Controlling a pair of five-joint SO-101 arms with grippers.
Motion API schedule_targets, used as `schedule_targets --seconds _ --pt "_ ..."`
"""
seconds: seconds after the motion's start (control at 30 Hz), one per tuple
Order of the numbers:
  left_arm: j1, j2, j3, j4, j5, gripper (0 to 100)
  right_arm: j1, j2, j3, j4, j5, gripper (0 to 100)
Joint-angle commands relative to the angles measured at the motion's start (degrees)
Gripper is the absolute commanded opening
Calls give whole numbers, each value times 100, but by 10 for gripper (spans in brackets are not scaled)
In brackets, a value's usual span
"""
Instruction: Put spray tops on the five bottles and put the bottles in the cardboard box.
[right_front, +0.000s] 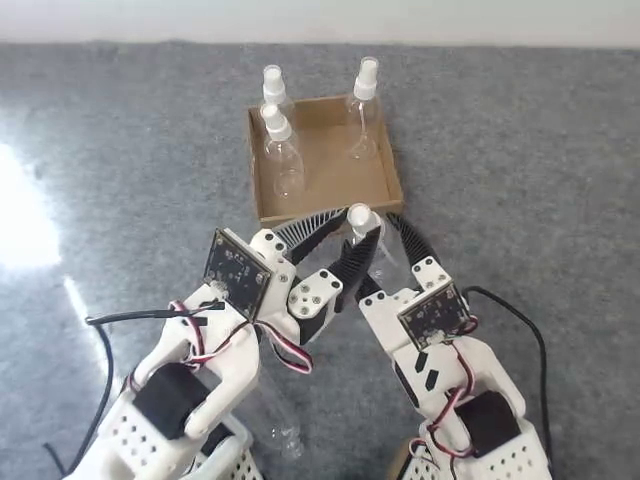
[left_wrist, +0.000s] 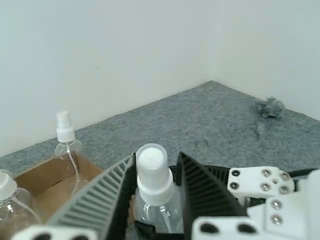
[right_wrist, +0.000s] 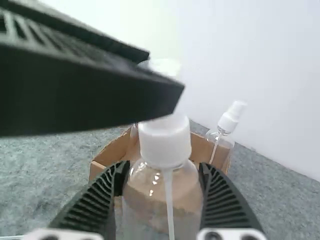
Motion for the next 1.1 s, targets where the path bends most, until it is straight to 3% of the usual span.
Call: schedule_targets --seconds 0.0,0.27,0.7,1.07 --pt "26 -35 -303 -44 -35 96 -13 -136 -70 -145 44 75" --pt "26 -35 163 -738 -62 68 -127 -136 -97 -119 35 75" --pt "202 -79 277 -730 -352 73 -198 -136 -158 -110 88 36" --pt "158 -88 -505 167 -325 171 215 -136 -141 -127 35 36"
